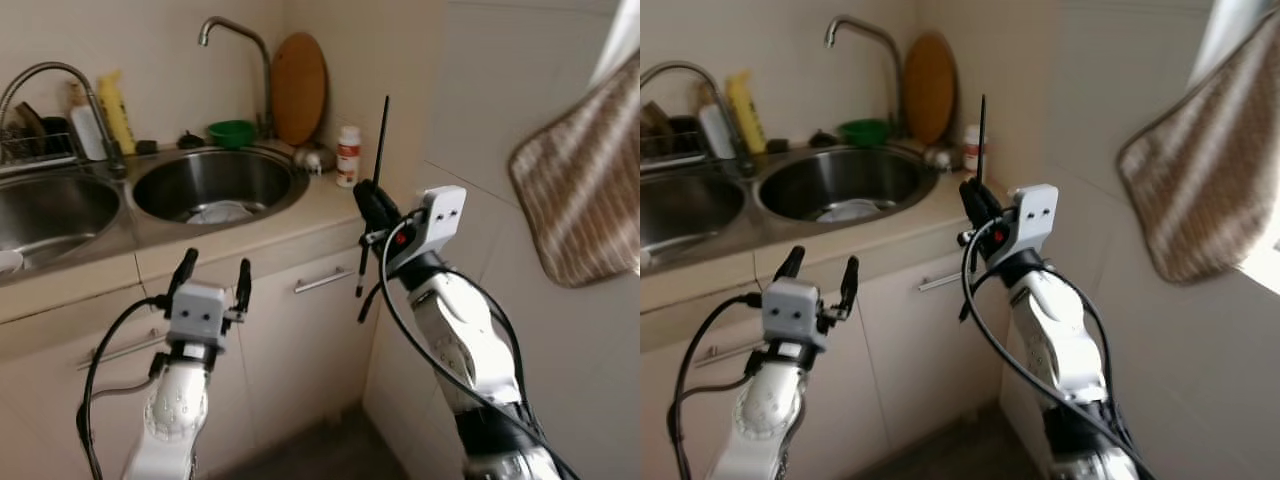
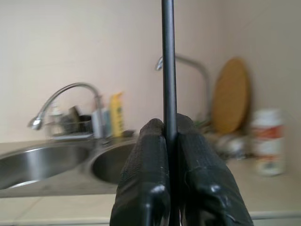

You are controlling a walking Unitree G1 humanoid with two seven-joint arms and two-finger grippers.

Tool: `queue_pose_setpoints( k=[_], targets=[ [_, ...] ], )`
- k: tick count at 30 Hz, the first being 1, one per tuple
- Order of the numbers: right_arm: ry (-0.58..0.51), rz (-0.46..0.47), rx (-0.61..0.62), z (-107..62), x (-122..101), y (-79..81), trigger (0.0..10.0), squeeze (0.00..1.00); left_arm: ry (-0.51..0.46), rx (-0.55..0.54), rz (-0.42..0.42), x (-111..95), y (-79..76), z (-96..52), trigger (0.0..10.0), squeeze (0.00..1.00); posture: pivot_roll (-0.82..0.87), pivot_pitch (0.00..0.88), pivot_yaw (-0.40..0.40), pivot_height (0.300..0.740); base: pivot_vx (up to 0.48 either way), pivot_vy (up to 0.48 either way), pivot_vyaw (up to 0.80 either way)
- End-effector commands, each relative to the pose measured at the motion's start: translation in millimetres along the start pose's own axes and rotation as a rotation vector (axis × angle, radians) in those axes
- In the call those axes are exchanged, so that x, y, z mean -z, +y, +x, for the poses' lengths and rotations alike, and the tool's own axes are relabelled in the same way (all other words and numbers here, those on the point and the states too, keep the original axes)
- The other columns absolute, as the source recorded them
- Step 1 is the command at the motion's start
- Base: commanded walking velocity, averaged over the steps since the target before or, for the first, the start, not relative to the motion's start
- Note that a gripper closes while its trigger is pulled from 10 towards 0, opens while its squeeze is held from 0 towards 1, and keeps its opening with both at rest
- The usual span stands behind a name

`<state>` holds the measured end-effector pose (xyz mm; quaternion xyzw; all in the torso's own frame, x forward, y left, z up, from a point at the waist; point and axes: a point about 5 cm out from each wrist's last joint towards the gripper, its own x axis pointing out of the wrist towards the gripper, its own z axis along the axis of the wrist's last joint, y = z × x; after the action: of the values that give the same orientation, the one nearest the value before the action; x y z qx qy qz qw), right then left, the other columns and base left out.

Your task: Kitchen organization

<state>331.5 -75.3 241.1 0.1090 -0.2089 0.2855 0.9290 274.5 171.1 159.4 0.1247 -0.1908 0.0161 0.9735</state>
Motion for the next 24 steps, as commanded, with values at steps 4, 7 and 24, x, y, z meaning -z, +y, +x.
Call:
queue_pose_setpoints(
  k=[4, 7, 24],
  targets=[
    [-0.015, -0.03, 0.016, -0.4, -5, -7.5, 0.0, 0.0, -0.022, 0.008, -0.011, -7, -4.1, 4.2, 10.0, 0.0, 0.03, 0.0, -0.046, 0.736, 0.244, 0.0, 0.0],
    [-0.026, -0.039, 0.011, 2.0, -7, -7.2, 0.0, 0.0, -0.034, 0.003, -0.015, -11, -4.3, 6.7, 10.0, 0.0, 0.03, 0.0, -0.046, 0.736, 0.244, 0.0, 0.0],
    [-0.091, -0.112, -0.042, 18.6, -20, -3.7, 0.0, 0.0, -0.096, -0.018, -0.018, -27, -1.2, 18.6, 10.0, 0.0, 0.04, 0.0, -0.048, 0.736, 0.244, 0.0, 0.52]
  ],
)
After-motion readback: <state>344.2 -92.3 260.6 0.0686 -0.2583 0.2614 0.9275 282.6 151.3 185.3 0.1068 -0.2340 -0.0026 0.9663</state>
